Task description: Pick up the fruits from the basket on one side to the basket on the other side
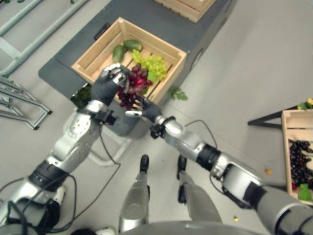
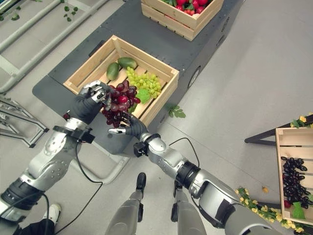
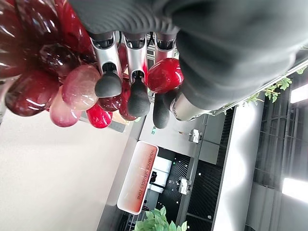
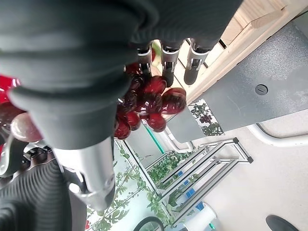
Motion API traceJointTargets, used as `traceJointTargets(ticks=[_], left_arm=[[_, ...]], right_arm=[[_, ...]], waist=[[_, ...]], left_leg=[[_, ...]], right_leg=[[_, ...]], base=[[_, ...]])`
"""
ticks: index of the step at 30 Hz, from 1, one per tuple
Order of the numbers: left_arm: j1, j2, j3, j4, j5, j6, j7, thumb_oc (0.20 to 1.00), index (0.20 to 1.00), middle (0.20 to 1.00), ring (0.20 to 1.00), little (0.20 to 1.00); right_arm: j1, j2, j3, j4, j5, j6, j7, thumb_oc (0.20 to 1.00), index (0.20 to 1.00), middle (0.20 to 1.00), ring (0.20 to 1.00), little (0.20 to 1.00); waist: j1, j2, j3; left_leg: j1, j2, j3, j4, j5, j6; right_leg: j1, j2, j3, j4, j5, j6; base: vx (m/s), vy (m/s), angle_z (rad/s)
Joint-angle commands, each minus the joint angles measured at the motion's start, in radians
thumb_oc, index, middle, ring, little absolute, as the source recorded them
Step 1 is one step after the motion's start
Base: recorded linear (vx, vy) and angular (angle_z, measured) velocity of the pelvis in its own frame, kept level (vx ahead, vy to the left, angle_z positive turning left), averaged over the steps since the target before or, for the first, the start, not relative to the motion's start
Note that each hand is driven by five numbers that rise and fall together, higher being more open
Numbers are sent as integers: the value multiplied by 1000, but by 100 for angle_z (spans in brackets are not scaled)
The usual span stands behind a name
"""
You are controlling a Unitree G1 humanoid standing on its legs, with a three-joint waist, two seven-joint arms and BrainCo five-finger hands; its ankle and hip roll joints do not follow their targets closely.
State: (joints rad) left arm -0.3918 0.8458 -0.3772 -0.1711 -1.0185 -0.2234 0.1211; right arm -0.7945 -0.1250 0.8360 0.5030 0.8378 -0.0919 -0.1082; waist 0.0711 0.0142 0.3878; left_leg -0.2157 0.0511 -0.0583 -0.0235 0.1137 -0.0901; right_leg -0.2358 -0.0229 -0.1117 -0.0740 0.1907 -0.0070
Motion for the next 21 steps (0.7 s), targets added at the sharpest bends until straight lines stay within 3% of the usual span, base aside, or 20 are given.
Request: traceJointTargets(ticks=[1, 21], left_arm=[[-19, 18, -9, -107, -19, -64, -15, 200, 200, 200, 200, 200], [-34, -16, -48, -108, -24, -58, -22, 200, 200, 200, 200, 200]], right_arm=[[-55, 159, -18, 20, 53, -63, -11, 1000, 1000, 1000, 1000, 1000], [-97, 213, -11, 127, 83, -44, -3, 1000, 1000, 1000, 1000, 1000]], waist=[[18, -33, -74], [30, -29, -80]], left_leg=[[-21, -73, 6, -37, 19, 85], [-20, -73, 6, -38, 16, 86]], right_leg=[[-35, -3, 43, 50, -42, 83], [-34, -3, 40, 51, -47, 82]], base=[[0, 0, 0], [0, 0, 0]])
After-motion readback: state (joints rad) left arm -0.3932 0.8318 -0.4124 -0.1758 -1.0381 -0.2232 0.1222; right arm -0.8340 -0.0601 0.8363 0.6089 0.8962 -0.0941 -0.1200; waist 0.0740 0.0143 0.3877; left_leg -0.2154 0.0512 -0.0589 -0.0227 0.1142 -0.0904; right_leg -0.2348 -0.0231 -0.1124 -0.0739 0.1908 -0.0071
